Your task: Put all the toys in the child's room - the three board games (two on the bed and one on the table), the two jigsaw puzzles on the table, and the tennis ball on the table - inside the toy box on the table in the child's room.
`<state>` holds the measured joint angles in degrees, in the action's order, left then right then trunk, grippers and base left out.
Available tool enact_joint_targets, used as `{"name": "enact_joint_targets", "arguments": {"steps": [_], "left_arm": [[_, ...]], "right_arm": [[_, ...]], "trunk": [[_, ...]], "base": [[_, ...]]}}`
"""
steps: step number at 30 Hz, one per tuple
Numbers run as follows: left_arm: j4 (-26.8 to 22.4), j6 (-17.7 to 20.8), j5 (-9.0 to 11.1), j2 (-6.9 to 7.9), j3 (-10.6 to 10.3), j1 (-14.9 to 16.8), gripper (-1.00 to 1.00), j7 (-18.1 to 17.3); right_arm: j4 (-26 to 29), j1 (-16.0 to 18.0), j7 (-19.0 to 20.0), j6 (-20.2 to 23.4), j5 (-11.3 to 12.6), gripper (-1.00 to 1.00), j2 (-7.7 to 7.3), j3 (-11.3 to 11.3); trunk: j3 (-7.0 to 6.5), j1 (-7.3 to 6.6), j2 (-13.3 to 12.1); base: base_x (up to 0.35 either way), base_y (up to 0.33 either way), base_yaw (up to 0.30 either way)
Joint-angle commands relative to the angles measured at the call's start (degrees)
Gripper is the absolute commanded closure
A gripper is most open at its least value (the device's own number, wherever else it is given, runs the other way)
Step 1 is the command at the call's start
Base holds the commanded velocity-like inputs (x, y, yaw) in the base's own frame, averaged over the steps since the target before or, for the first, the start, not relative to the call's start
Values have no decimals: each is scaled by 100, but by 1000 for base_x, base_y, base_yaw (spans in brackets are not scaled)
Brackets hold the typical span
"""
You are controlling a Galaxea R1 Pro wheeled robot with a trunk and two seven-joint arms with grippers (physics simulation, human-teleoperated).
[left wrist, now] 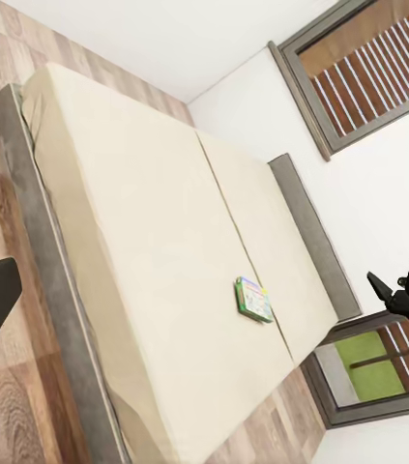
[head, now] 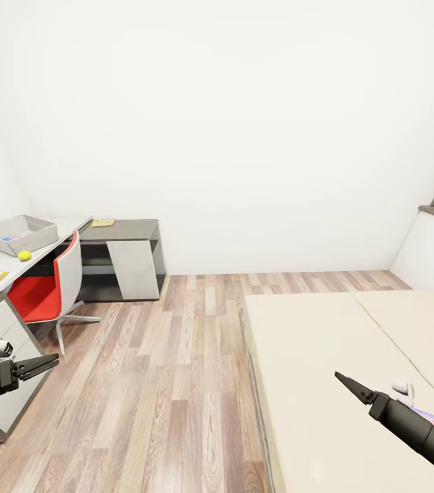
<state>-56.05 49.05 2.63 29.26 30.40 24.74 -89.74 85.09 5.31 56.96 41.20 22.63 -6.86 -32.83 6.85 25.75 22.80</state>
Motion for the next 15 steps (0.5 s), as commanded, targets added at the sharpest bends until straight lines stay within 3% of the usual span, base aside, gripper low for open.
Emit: {"name": "enact_joint_targets", "arguments": {"steps": [1, 15], "left_arm": [[-2, 61, -8, 1, 2, 5, -100, -26], [-2, 61, -8, 1, -1, 5, -100, -26]], "right_arm": [[-1, 5, 8, 34, 22, -100, 0, -4], [-1, 5, 8, 31, 22, -100, 3, -4]], "trunk": [[12, 3, 12], [12, 3, 12]], "base": [[0, -174, 0], [0, -202, 0]]}}
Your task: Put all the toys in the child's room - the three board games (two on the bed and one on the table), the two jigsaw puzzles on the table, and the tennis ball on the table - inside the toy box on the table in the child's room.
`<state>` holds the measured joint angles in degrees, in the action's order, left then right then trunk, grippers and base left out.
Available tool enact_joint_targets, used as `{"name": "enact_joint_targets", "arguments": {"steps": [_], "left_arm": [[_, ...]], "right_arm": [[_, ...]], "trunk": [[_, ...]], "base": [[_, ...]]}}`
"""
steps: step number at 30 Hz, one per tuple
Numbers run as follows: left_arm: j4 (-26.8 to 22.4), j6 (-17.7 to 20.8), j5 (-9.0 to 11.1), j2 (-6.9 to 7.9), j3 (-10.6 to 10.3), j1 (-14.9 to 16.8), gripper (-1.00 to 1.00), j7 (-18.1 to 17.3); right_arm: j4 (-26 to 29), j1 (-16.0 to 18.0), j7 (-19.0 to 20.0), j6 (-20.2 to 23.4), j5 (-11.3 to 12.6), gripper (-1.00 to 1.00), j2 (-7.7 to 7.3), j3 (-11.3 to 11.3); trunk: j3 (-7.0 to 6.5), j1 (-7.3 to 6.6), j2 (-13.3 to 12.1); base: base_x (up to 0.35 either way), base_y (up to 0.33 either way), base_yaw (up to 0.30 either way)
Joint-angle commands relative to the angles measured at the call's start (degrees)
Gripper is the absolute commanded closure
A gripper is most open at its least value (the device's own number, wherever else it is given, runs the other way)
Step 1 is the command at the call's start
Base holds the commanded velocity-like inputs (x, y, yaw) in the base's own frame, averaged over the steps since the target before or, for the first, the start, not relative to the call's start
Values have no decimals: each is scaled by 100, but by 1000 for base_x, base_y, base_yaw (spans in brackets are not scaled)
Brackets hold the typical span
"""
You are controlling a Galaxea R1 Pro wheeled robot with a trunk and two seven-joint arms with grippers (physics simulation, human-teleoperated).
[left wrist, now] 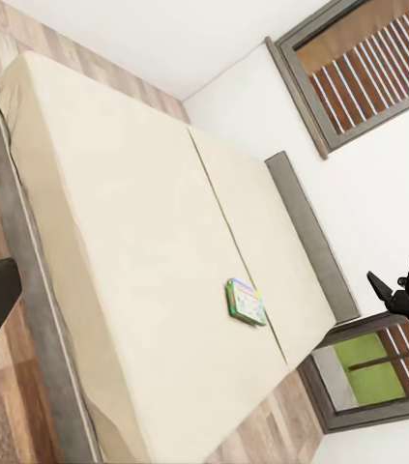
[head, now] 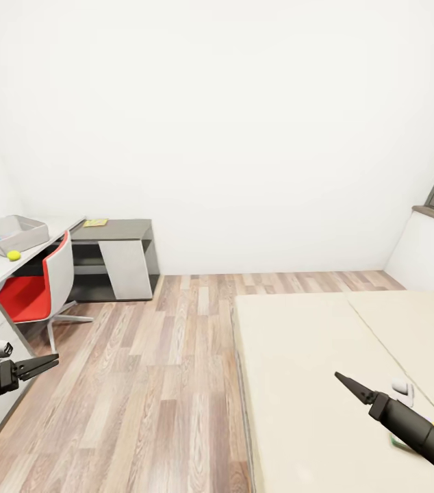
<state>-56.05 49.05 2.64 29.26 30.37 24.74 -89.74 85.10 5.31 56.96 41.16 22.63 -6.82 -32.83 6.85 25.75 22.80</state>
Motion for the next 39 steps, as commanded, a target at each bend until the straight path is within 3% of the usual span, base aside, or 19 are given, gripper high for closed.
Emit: {"name": "enact_joint_targets", "arguments": {"steps": [1, 39], "left_arm": [[-3, 61, -9, 1, 2, 5, -100, -26], [-3, 61, -9, 1, 2, 5, -100, -26]], "right_arm": [[-2, 5, 8, 34, 22, -100, 1, -4], [-2, 5, 8, 32, 19, -100, 12, 5]], "trunk": [[12, 3, 12], [12, 3, 12]], "base": [[0, -211, 0], [0, -212, 0]]}}
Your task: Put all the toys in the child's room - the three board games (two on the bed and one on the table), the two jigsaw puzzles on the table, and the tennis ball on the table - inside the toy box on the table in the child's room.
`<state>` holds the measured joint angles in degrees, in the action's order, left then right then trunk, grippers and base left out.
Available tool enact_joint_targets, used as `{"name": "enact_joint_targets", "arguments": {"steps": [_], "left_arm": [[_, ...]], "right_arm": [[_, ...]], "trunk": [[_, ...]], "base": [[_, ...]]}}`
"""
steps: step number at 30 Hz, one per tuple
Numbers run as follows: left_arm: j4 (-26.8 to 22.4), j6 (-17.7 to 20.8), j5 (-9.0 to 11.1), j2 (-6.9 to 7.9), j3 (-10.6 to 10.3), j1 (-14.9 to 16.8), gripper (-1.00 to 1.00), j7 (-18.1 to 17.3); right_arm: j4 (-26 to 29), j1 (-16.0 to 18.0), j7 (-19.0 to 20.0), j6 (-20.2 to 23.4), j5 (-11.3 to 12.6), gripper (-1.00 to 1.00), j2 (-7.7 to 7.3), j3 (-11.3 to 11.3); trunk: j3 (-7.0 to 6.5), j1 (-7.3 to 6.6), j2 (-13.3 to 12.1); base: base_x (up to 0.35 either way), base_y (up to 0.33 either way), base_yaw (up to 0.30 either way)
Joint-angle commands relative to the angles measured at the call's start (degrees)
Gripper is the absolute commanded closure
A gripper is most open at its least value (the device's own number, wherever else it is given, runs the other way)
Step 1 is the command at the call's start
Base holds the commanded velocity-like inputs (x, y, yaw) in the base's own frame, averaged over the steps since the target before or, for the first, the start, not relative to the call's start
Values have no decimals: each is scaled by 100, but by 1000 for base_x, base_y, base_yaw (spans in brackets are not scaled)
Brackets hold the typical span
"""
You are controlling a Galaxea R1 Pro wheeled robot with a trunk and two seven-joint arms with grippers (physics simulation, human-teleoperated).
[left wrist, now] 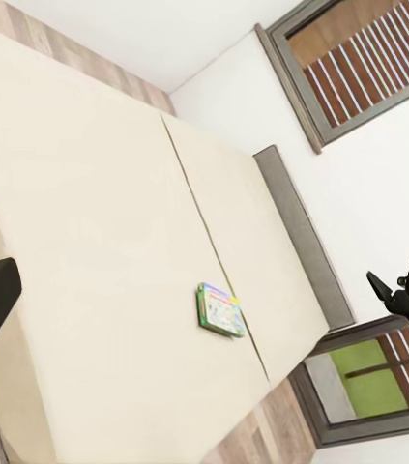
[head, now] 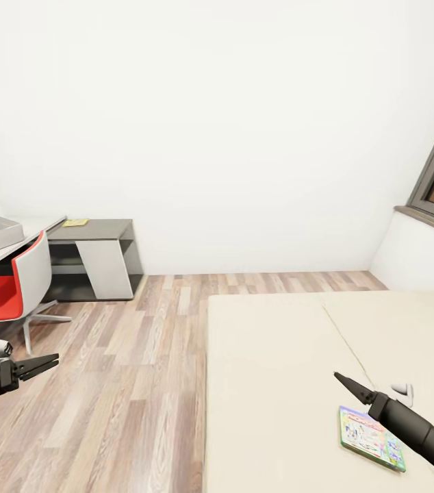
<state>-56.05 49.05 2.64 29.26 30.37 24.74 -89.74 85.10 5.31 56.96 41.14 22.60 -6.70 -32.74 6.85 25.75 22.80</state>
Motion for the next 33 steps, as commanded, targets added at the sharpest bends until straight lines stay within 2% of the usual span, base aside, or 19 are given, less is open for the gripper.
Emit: {"name": "enact_joint_targets", "arguments": {"steps": [1, 13, 33], "left_arm": [[-3, 61, -9, 1, 2, 5, -100, -26], [-3, 61, -9, 1, 4, 5, -100, -26], [-3, 61, -9, 1, 4, 5, -100, -26]], "right_arm": [[-2, 5, 8, 35, 21, -100, -2, -4], [19, 5, 13, 35, 25, -100, 1, -4], [25, 5, 8, 35, 25, -100, 2, -4]], "trunk": [[12, 3, 12], [12, 3, 12], [12, 3, 12]], "base": [[0, -213, 0], [0, -193, 0], [0, -22, 0]]}}
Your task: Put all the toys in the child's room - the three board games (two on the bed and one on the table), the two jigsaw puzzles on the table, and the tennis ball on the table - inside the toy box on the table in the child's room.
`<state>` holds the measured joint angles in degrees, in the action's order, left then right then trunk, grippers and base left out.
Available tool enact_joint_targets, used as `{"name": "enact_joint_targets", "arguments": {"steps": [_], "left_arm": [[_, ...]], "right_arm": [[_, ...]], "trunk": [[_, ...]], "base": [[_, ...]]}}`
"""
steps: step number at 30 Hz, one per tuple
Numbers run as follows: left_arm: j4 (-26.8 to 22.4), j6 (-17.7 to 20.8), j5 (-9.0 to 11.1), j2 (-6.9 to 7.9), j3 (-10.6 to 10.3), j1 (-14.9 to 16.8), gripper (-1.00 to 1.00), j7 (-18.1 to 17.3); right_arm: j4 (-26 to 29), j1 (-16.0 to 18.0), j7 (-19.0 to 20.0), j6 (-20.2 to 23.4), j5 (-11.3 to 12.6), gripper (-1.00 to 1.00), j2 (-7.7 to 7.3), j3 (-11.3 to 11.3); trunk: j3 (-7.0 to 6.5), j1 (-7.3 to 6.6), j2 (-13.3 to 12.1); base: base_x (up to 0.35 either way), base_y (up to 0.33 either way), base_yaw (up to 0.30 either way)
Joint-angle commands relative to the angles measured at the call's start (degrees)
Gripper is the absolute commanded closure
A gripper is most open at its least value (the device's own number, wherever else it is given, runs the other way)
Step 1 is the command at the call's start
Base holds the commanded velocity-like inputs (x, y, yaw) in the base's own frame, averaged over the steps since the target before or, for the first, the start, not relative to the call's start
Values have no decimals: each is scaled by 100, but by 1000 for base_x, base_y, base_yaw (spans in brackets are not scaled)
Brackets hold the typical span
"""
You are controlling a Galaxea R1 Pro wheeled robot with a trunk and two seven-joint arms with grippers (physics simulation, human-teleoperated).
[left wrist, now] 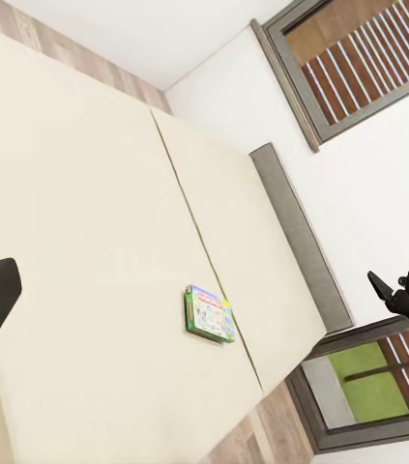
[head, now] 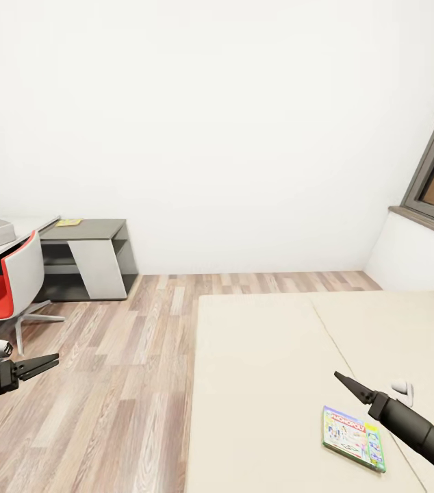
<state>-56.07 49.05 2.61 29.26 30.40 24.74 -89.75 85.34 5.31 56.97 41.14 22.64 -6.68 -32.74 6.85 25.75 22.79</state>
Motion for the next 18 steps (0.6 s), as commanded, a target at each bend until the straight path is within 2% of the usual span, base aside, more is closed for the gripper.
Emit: {"name": "enact_joint_targets", "arguments": {"steps": [1, 18], "left_arm": [[0, 61, -6, 1, 1, 5, -100, -25], [0, 61, -6, 1, 1, 5, -100, -25]], "right_arm": [[0, 5, 7, 35, 21, -100, 0, -3], [0, 5, 7, 35, 21, -100, 0, -1]], "trunk": [[12, 3, 12], [12, 3, 12]], "base": [[0, -1, 0], [0, 0, 0]]}}
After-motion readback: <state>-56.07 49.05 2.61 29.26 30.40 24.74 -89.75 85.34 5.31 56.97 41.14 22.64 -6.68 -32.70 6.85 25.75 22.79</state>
